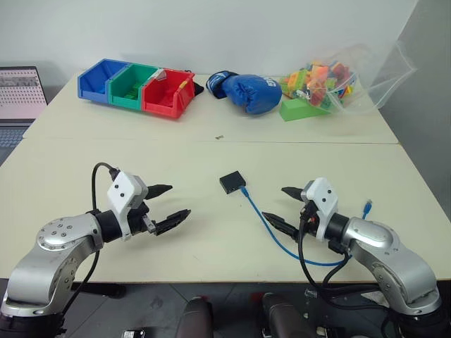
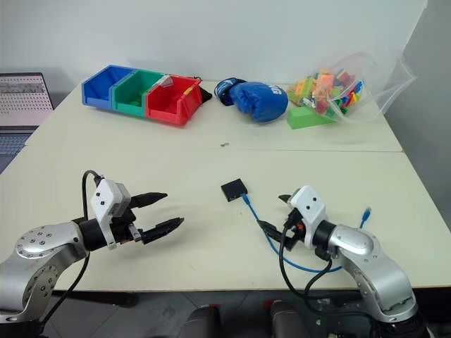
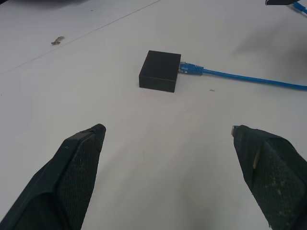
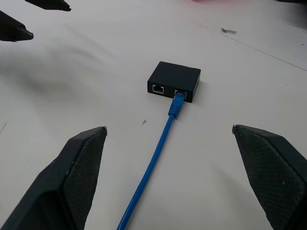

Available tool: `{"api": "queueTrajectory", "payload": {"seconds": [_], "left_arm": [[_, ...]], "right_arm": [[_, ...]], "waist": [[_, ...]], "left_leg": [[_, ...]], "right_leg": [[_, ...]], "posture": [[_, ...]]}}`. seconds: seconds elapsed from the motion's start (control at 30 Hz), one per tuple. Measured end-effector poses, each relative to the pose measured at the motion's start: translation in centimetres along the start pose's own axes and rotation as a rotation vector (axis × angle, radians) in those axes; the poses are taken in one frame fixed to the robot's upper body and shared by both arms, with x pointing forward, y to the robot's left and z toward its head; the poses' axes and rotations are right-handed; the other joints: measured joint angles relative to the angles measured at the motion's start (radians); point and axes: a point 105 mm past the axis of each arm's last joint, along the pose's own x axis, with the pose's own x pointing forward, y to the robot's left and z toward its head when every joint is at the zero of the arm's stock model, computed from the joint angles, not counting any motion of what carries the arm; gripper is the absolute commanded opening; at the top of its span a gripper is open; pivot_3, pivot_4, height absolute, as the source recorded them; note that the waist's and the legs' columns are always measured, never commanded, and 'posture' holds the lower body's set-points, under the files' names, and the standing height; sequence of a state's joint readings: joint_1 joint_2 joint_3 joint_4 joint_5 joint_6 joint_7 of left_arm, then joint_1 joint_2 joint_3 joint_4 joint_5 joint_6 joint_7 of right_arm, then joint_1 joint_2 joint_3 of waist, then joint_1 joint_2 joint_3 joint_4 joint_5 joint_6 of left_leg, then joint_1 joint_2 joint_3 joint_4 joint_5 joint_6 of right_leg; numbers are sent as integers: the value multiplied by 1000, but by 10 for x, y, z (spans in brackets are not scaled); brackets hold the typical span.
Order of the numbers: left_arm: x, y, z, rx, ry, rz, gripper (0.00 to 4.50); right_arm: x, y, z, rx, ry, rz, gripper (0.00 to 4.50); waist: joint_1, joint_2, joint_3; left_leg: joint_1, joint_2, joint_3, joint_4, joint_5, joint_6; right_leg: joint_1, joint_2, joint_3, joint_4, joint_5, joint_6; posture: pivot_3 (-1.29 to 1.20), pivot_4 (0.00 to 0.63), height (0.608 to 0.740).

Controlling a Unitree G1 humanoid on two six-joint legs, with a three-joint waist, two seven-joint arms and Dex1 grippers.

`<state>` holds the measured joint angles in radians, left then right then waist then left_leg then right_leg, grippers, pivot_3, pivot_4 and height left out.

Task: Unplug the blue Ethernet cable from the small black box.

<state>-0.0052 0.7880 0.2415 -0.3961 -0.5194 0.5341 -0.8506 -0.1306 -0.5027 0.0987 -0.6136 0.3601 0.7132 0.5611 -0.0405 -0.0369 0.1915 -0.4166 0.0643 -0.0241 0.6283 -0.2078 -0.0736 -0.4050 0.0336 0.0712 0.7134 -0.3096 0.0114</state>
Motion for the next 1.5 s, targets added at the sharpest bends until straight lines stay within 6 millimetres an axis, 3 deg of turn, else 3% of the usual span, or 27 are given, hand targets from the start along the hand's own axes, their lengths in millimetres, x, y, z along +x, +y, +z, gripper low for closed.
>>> {"api": "queueTrajectory", "payload": {"seconds": [0.57,0.97,1.13,1.27,1.43,1.5], "left_arm": [[2,-5,3,12,-9,-29,4500],[6,-9,13,57,-9,-120,4500],[7,-8,10,69,-1,-146,4500],[9,-7,8,73,8,-154,4500],[9,-7,10,86,2,-162,4500],[9,-7,10,88,1,-162,4500]], "right_arm": [[0,-2,1,1,-3,-15,4444],[1,2,-2,19,87,-3,4444],[32,12,-5,1,106,-24,4444],[67,6,-15,21,116,-124,4444],[92,-2,-29,53,132,-219,4444],[98,-2,-30,59,123,-227,4079]], "waist": [[0,0,0],[-1,0,0],[-11,0,0],[-13,-1,0],[-13,-1,-1],[-12,-1,-1]], "left_leg": [[0,0,0,0,0,0],[0,0,0,0,0,0],[0,0,0,0,0,0],[-1,0,0,0,0,0],[-1,0,0,0,0,0],[-1,0,0,0,0,0]], "right_leg": [[0,0,0,0,0,0],[0,0,0,0,0,0],[-1,1,0,0,0,0],[-1,1,0,0,0,0],[-1,0,0,0,0,-1],[-1,0,0,0,0,-1]], "posture": [[0,150,740],[0,150,740],[0,150,740],[0,150,740],[0,150,740],[0,150,740]]}}
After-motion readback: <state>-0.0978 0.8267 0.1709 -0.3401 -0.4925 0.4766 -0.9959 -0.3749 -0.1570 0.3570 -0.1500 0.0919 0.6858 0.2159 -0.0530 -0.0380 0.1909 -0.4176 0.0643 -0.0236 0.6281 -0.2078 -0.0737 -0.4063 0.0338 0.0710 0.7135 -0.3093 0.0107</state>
